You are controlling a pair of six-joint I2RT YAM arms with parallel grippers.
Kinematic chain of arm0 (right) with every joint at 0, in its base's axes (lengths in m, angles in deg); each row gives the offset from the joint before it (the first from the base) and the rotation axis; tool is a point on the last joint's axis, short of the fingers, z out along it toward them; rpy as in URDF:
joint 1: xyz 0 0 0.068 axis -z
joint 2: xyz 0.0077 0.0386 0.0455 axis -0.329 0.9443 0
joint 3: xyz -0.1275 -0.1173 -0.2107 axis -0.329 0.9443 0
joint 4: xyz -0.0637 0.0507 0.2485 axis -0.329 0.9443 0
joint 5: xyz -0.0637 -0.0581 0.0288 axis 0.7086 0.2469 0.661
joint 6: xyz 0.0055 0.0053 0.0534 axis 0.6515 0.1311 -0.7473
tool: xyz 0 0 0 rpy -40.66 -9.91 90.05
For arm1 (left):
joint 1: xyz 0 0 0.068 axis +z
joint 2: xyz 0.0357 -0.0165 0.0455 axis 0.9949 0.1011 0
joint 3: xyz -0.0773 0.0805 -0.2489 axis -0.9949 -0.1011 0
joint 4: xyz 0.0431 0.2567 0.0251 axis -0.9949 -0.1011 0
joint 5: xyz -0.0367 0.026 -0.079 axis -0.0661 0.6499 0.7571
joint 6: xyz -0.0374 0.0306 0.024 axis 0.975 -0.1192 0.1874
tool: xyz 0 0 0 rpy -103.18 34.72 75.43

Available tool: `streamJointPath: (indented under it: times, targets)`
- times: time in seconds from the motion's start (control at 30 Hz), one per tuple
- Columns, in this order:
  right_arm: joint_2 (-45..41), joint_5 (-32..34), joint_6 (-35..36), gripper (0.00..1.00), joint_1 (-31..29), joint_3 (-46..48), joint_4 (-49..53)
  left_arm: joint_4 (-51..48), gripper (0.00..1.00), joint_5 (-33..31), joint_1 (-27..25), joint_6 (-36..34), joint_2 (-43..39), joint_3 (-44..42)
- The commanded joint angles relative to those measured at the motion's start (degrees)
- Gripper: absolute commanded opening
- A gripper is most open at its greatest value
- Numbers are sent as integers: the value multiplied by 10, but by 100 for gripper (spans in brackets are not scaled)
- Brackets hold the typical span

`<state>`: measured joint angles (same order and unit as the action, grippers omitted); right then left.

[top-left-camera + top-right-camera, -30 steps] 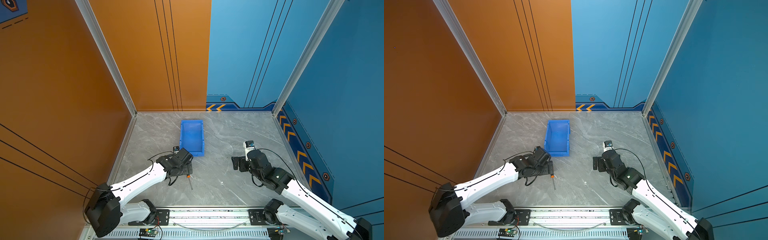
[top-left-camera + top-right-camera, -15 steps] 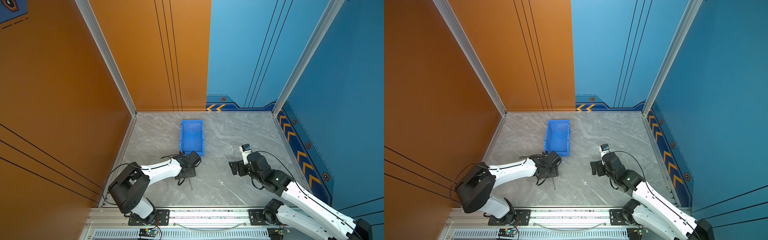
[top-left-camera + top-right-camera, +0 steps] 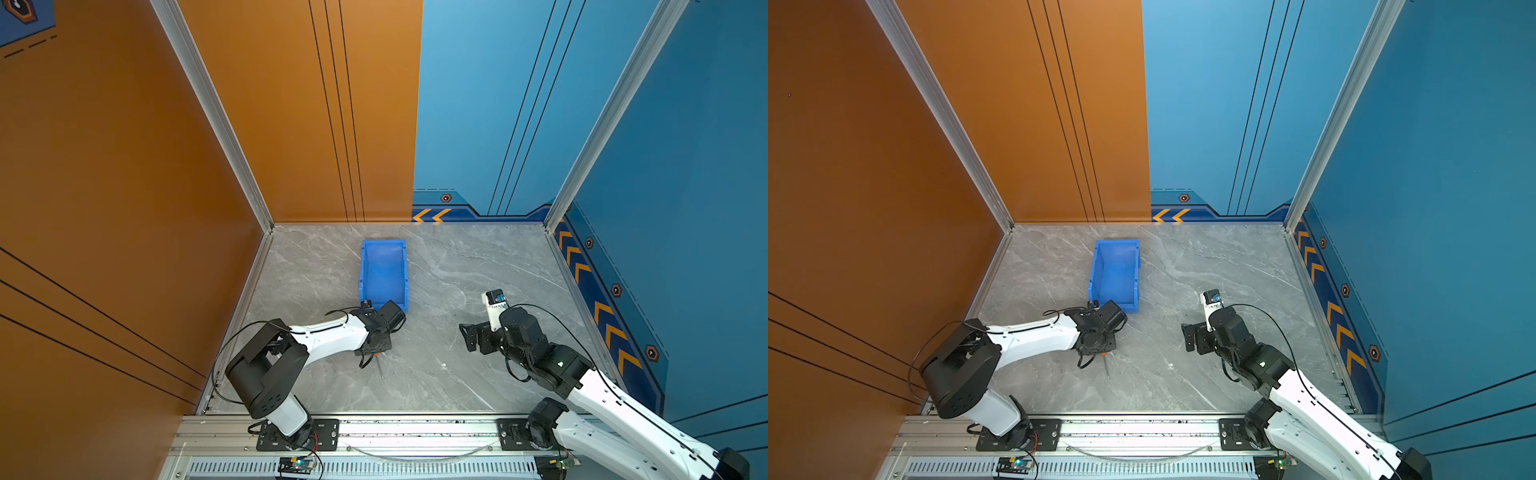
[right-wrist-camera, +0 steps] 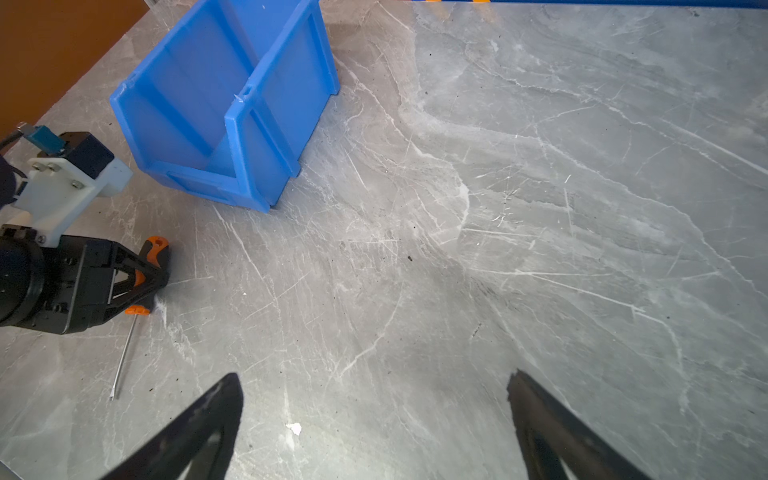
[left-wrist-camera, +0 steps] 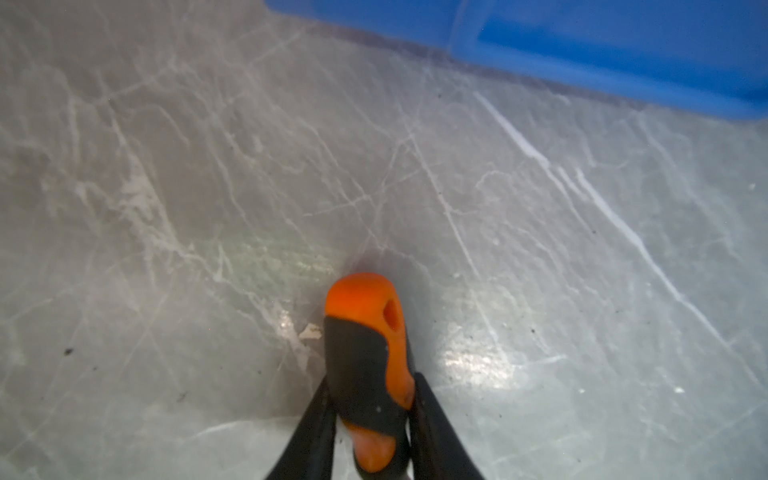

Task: Put the screwdriver in the bin
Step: 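Close the left gripper on the screwdriver handle and lift it, then carry the screwdriver with the left gripper over the blue bin and lower it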

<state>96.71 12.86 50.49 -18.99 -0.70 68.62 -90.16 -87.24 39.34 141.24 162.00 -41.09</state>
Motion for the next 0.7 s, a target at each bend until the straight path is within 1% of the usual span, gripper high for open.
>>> streamJointPath:
  times: [0.0,0.07,0.2,0.3,0.5,0.67]
  targets:
    - [-6,12,9,100,5,7,-9,-3,20,3,-7,3,5,-2]
    - [-8,15,16,100,9,3,-12,-3,15,4,-7,-1,2,-1]
    - [-4,11,26,100,23,-5,-20,-3,7,7,-6,-12,-6,5]
    - [5,8,29,100,31,-14,-26,-10,0,4,-5,-31,-21,21]
    - [25,1,36,100,47,-34,-48,-51,0,-1,6,-96,-45,91]
    - [58,-12,52,100,66,-66,-62,-70,0,10,42,-156,-43,179]
